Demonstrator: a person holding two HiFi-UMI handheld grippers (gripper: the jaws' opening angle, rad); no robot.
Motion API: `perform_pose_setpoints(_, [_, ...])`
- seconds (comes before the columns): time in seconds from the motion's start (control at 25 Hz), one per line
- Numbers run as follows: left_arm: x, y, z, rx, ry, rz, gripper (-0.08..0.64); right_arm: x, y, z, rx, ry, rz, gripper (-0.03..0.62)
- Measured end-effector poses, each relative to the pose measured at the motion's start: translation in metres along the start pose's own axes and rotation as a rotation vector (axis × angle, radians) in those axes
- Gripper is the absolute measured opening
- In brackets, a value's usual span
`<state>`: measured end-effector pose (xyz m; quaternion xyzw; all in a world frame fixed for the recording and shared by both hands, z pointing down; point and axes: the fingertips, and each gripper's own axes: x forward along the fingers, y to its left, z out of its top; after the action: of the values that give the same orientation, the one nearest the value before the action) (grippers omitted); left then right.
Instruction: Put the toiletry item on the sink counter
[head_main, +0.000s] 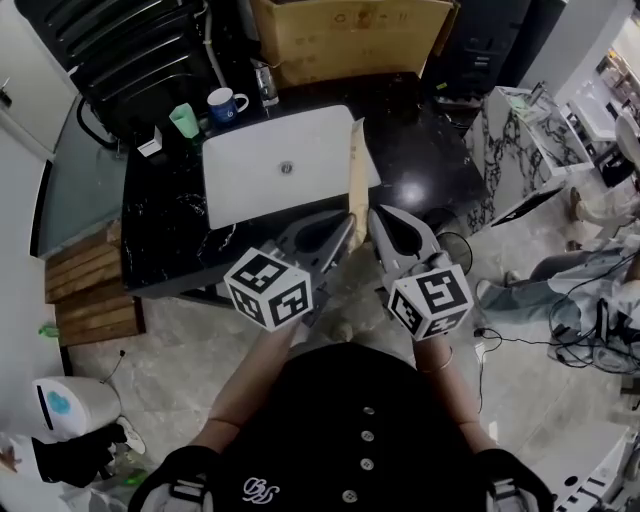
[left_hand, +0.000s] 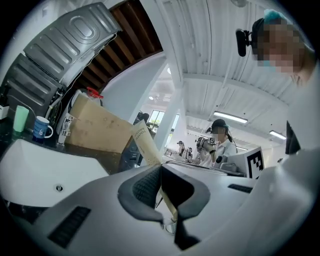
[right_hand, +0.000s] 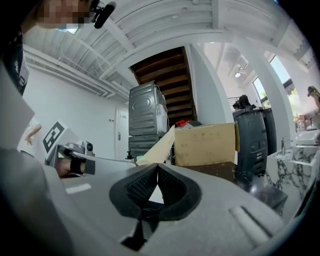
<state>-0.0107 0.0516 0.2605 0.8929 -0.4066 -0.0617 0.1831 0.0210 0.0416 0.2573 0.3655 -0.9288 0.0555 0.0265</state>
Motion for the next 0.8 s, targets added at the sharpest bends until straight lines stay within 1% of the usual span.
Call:
perform_pose_setpoints(0.2, [0.017, 0.006, -0.001, -0.002, 0.004, 0.014, 0.012, 0.003, -0.021, -0.005, 0.017, 0.009, 0.006, 0.004])
perform_pose_setpoints(0.44, [0.029, 0.011, -0.002, -0.017, 0.013, 0.033, 0.012, 0.006, -0.032, -0.006, 0.037, 0.015, 0.024, 0.003])
perform_pose_setpoints(0.8, [0.040, 0.024, -0.011, -0.035, 0.053, 0.030, 0.011, 0.016, -0.045, -0.015, 0.070, 0.025, 0.001, 0.004])
